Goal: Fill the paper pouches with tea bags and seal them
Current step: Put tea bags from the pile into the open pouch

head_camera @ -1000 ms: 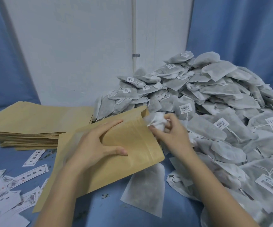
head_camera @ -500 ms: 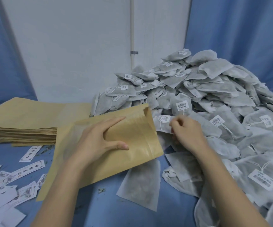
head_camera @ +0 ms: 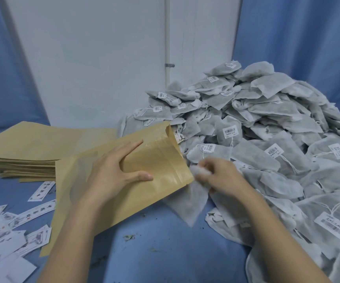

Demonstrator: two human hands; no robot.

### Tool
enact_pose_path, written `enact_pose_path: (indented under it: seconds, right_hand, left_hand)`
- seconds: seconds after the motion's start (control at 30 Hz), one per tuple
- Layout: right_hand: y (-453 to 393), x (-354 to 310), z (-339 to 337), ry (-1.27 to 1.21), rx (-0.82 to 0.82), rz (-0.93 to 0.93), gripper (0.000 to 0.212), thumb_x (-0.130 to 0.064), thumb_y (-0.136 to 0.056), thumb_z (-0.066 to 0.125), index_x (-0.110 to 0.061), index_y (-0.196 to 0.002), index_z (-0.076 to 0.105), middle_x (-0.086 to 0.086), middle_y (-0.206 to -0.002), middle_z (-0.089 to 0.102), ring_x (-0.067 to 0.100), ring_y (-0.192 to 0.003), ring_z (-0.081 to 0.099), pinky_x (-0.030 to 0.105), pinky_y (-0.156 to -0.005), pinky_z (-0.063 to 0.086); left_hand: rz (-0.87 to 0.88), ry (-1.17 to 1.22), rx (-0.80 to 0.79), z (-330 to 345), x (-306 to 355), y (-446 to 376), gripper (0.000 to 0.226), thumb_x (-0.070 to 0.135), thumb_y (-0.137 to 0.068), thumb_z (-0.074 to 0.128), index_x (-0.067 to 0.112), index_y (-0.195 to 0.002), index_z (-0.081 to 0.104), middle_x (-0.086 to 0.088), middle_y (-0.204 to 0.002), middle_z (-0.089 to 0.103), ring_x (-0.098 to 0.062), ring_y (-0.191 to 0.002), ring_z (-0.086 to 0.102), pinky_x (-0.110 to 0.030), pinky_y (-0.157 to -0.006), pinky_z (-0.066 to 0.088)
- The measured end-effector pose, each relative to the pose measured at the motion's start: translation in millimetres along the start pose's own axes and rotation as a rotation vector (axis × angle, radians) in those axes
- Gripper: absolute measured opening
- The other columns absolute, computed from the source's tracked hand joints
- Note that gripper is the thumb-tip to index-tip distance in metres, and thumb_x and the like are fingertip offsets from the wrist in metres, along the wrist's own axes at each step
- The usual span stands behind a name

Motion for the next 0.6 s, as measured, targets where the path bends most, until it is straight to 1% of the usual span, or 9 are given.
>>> enact_pose_path:
  seconds: [0.07, 0.13, 0.2, 0.27, 0.33, 0.43, 0.5, 0.57, 0.6]
  right_hand:
    - [-2, 4, -25, -0.034, 0.277, 0.001, 0.008, -0.023, -0.086, 0.059, -0.021, -0.094, 0.056, -0.004, -0.070, 0.062, 0.015, -0.061, 0.064, 0.029, -0.064, 0.052]
    - [0, 11, -43, -0.206, 0.502, 0.022, 0.009, -0.023, -0.089, 0.055, -0.021, -0.096, 0.050, -0.002, -0.067, 0.064, 0.014, -0.055, 0.066, 0.031, -0.061, 0.052]
    - [4, 15, -51, -0.497, 0.643, 0.034, 0.010, -0.024, -0.087, 0.056, -0.027, -0.091, 0.047, -0.007, -0.066, 0.065, 0.014, -0.049, 0.066, 0.028, -0.054, 0.053]
    - [7, 15, -54, -0.695, 0.702, 0.025, 0.017, -0.025, -0.084, 0.060, -0.033, -0.087, 0.045, -0.020, -0.067, 0.066, 0.014, -0.049, 0.067, 0.022, -0.050, 0.053]
    - [7, 10, -54, -0.763, 0.669, 0.014, 0.022, -0.023, -0.082, 0.064, -0.033, -0.087, 0.045, -0.024, -0.066, 0.066, 0.012, -0.050, 0.067, 0.026, -0.054, 0.055]
    - [3, 0, -38, -0.767, 0.480, 0.032, 0.026, -0.020, -0.079, 0.071, -0.027, -0.090, 0.049, -0.007, -0.067, 0.069, 0.013, -0.052, 0.067, 0.033, -0.054, 0.058]
    - [2, -9, -24, -0.766, 0.313, 0.054, 0.026, -0.019, -0.079, 0.072, -0.021, -0.093, 0.050, 0.001, -0.068, 0.069, 0.018, -0.053, 0.067, 0.036, -0.053, 0.057]
    - [2, -17, -9, -0.659, 0.156, 0.040, 0.025, -0.022, -0.078, 0.072, -0.017, -0.094, 0.053, 0.003, -0.061, 0.065, 0.017, -0.050, 0.062, 0.028, -0.047, 0.050]
    - [3, -22, -4, -0.585, 0.097, 0.031, 0.023, -0.025, -0.078, 0.071, -0.017, -0.094, 0.055, 0.002, -0.059, 0.061, 0.011, -0.048, 0.058, 0.022, -0.047, 0.044]
  left_hand:
    - [-0.008, 0.005, 0.013, -2, -2, 0, 0.078, 0.066, -0.039, 0.073, 0.067, -0.112, 0.045, 0.037, -0.121, 0.048, 0.002, -0.125, 0.041, -0.037, -0.111, 0.030]
    - [-0.020, 0.017, 0.019, -3, -4, 0, 0.078, 0.066, -0.039, 0.074, 0.067, -0.112, 0.046, 0.034, -0.124, 0.050, 0.001, -0.125, 0.041, -0.037, -0.111, 0.031]
    - [-0.024, 0.021, 0.014, -2, -6, -1, 0.077, 0.067, -0.038, 0.073, 0.069, -0.110, 0.047, 0.037, -0.121, 0.049, 0.000, -0.125, 0.041, -0.039, -0.111, 0.031]
    - [-0.016, 0.018, 0.002, 1, -5, -1, 0.076, 0.069, -0.037, 0.073, 0.069, -0.109, 0.046, 0.043, -0.117, 0.045, 0.000, -0.126, 0.041, -0.042, -0.112, 0.029]
    - [-0.002, -0.012, 0.007, 3, -4, -1, 0.079, 0.070, -0.038, 0.071, 0.066, -0.112, 0.046, 0.039, -0.122, 0.047, -0.004, -0.128, 0.041, -0.044, -0.112, 0.028]
    - [0.009, -0.065, 0.011, 6, -2, -1, 0.085, 0.071, -0.039, 0.069, 0.062, -0.119, 0.043, 0.018, -0.136, 0.050, -0.011, -0.132, 0.040, -0.046, -0.111, 0.027]
    - [0.026, -0.072, -0.014, 9, 3, -1, 0.083, 0.071, -0.039, 0.069, 0.065, -0.116, 0.041, 0.014, -0.139, 0.049, -0.010, -0.133, 0.038, -0.047, -0.112, 0.026]
    - [0.059, -0.077, -0.060, 13, 9, 0, 0.082, 0.070, -0.037, 0.070, 0.067, -0.114, 0.041, 0.015, -0.139, 0.048, -0.006, -0.133, 0.037, -0.042, -0.113, 0.025]
    - [0.080, -0.067, -0.089, 16, 12, 1, 0.083, 0.068, -0.036, 0.072, 0.069, -0.113, 0.042, 0.018, -0.138, 0.048, 0.000, -0.131, 0.037, -0.034, -0.114, 0.025]
Point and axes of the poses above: each hand's wrist, its own y-axis away from the middle knuckle, its own z-axis out of the palm, x = y × z, the point moved 5 cm from there along -y, towards the middle knuckle
